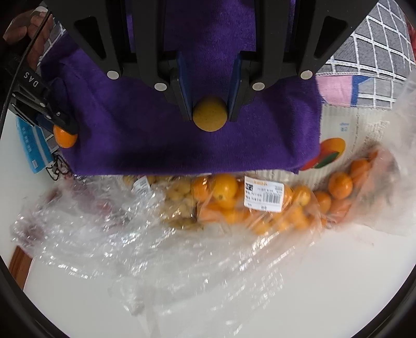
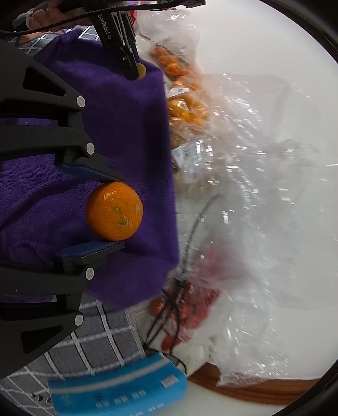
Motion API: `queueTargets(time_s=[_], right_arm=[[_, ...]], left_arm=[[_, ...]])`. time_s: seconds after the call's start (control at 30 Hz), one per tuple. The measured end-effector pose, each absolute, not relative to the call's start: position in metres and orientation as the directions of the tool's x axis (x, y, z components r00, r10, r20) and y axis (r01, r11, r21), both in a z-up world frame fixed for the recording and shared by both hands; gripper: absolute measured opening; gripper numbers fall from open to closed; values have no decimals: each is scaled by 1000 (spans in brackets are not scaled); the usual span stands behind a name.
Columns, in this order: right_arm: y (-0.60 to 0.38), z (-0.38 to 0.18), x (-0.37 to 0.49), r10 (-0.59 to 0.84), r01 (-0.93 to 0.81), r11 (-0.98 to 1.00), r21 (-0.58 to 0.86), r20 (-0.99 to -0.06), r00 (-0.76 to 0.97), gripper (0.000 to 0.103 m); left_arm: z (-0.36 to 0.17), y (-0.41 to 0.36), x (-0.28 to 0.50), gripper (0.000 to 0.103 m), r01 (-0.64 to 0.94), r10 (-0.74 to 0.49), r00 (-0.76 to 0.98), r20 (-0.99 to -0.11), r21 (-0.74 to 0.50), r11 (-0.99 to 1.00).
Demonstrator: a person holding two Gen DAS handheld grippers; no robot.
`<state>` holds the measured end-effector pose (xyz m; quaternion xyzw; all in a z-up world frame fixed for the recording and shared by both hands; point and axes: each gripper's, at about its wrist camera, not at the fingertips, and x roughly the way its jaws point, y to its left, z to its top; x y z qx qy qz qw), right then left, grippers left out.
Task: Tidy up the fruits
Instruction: 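Carry the orange with the right tool while the left tool carries the yellow-green fruit onto the purple towel, then open the right tool to drop the orange while the left tool releases its fruit on the towel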
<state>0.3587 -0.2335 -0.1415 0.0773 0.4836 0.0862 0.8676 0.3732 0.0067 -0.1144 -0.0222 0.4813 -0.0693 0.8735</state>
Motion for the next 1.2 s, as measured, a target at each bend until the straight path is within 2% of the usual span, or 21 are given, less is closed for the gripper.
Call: queueTargets(time_s=[0.47, 0.6, 0.67, 0.73, 0.87, 0.9, 1.2], right_arm=[[-229, -162, 367, 239, -74, 970, 231, -852, 466, 44], [-229, -156, 366, 233, -80, 972, 222, -846, 479, 54], [-229, -150, 365, 227, -82, 973, 215, -841, 491, 55], [-227, -143, 363, 217, -83, 976, 203, -837, 503, 58], [-227, -123, 354, 186, -77, 982, 172, -813, 552, 58], [-226, -118, 350, 190, -81, 981, 175, -806, 561, 58], [-225, -74, 298, 158, -72, 987, 147, -742, 652, 58]], left_arm=[[-141, 5, 378, 26, 99, -142, 470, -871, -108, 989], [-143, 3, 376, 26, 102, -139, 469, -872, -102, 990], [-143, 3, 376, 26, 103, -138, 461, -877, -101, 990], [-142, 3, 379, 29, 102, -138, 455, -880, -102, 989], [-126, 2, 368, 49, 101, -121, 475, -872, -82, 992], [-120, 2, 363, 51, 99, -116, 488, -865, -77, 992], [-67, 4, 305, 51, 78, -109, 579, -808, -78, 994]])
